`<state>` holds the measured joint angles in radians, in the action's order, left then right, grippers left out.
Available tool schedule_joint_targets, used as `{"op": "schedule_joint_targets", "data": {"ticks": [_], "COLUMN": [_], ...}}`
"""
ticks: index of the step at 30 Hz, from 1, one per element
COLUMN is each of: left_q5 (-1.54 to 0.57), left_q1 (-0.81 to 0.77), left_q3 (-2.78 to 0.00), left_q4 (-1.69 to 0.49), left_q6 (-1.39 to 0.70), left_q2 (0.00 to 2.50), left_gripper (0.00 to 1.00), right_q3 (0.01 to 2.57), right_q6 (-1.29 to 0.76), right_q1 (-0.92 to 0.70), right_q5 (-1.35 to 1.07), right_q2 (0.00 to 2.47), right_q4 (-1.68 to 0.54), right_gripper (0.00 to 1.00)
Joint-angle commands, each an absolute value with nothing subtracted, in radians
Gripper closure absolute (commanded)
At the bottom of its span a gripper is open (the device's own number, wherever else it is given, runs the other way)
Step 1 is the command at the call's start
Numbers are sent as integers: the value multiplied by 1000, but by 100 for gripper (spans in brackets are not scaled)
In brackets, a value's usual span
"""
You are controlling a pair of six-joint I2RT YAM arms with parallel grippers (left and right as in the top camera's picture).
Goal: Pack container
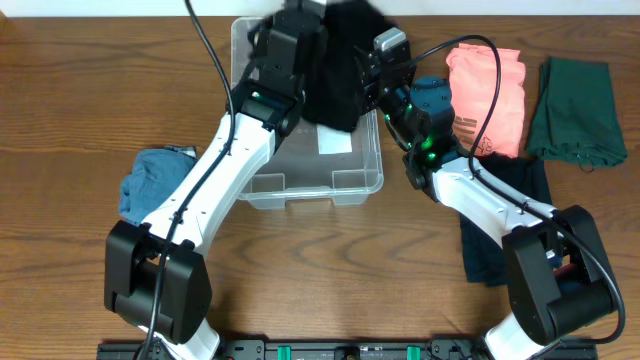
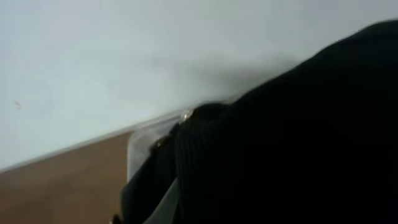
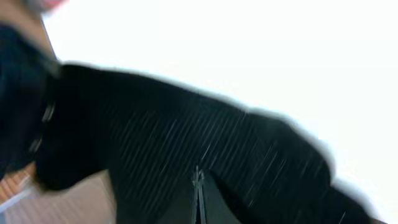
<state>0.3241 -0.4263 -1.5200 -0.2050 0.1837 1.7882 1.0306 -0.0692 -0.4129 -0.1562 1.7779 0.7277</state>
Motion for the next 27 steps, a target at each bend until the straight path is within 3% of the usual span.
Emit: {"op": "schedule_joint_targets", "data": {"ticks": [1, 11, 27], "left_q5": [352, 292, 334], "left_q1": [-422, -422, -437], "left_q3": [-1555, -1555, -1599], "left_q4": [-295, -718, -620], "left_q6": [155, 140, 125], "left_q2": [1762, 1775, 1660], "left_gripper": [94, 94, 94], "right_q3": [1040, 1040, 1040], "right_q6": [-46, -43, -43], "right_q1": [-404, -384, -368], "right_q5": [-146, -146, -146], "right_q2": [1790, 1790, 1790], "right_q4": [728, 734, 732], "right_gripper": [99, 99, 99]}}
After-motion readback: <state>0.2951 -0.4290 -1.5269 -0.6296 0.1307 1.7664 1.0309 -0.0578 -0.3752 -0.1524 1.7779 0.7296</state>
